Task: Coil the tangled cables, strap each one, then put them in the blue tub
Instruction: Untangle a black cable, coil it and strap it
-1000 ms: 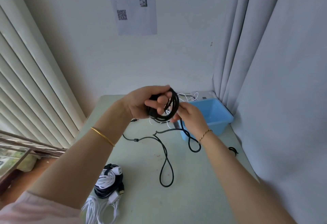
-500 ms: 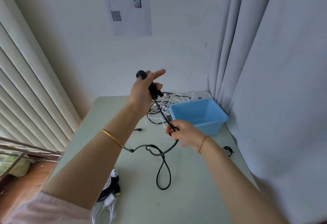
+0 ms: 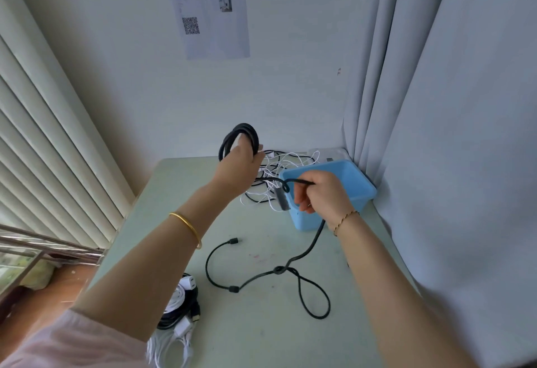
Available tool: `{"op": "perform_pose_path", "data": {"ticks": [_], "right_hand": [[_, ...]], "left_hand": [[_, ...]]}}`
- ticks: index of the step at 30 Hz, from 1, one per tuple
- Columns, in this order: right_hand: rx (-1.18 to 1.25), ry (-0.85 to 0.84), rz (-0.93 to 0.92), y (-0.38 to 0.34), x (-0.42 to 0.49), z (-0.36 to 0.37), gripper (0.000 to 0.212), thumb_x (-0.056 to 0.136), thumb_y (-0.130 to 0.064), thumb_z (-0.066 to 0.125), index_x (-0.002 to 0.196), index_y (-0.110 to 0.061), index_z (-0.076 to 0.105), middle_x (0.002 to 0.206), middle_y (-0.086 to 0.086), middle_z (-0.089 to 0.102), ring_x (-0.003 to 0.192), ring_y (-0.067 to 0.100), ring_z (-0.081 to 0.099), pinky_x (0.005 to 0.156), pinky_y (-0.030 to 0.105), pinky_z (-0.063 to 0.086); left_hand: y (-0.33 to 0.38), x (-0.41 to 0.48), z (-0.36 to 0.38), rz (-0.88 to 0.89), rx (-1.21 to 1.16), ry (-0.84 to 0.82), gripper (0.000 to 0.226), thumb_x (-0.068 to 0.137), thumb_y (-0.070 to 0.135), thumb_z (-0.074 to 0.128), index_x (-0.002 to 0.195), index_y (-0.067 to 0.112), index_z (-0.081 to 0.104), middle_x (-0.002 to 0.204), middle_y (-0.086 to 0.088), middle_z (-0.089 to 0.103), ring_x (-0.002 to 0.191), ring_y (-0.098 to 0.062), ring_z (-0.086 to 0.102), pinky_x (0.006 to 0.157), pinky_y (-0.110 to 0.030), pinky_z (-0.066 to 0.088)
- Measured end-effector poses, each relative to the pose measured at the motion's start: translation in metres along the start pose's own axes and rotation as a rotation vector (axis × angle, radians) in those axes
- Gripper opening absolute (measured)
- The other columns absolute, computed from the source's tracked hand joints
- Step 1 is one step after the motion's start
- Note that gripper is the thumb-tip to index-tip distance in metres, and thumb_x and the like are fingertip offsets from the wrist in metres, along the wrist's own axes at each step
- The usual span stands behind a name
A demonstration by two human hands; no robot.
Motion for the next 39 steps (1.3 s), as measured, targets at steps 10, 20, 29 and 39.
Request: {"op": "perform_pose_path", "data": {"ticks": [10,20,29,39], "right_hand": [[0.576,0.215,0.214,0.022,0.016,-0.039,0.039,0.068,0.020,0.019,0.060,-0.009,0.045,0.054,0.004,0.045,0.040,0.012,0.039,0.040,0.013,0.032],[0.276,0.094,0.218,0.021,0.019,-0.018,0.033,0.077,0.014,0.032,0.065,-0.011,0.048,0.058,0.004,0.057,0.045,0.011,0.055,0.044,0.020,0.043],[0.198,-0.218,0.163,0.038,-0.005,0.049,0.030,0.076,0.013,0.028,0.076,-0.010,0.047,0.068,0.010,0.060,0.032,0.009,0.027,0.035,0.015,0.020],[-0.084,-0.261,-0.122,-0.012,-0.031,0.030,0.025,0.077,0.005,0.040,0.066,-0.013,0.052,0.067,0.002,0.066,0.032,0.010,0.039,0.037,0.021,0.036]], "left_hand": [[0.028,-0.025,0.017,0.057,0.078,-0.533,0.036,0.096,0.042,0.043,0.077,0.012,0.043,0.065,-0.007,0.067,0.050,-0.019,0.050,0.049,-0.025,0.042],[0.052,-0.042,0.019,-0.048,-0.740,-0.837,0.035,0.096,0.018,0.043,0.105,-0.011,0.061,0.033,0.004,0.036,0.035,-0.012,0.021,0.045,-0.017,0.038],[0.056,-0.008,0.000,-0.174,-1.697,-0.438,0.038,0.101,0.029,0.033,0.103,0.004,0.060,0.068,0.003,0.070,0.036,-0.005,0.040,0.069,-0.020,0.055],[0.010,0.001,-0.005,-0.086,-0.667,-0.145,0.027,0.101,0.016,0.040,0.090,0.011,0.064,0.084,-0.016,0.059,0.071,-0.023,0.047,0.066,-0.029,0.037]]}}
Point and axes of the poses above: each hand's wrist, its own x-axis towards the middle knuckle, its own z-axis out of the palm, y = z × x, the point moved 7 cm from there along x, towards the middle knuckle
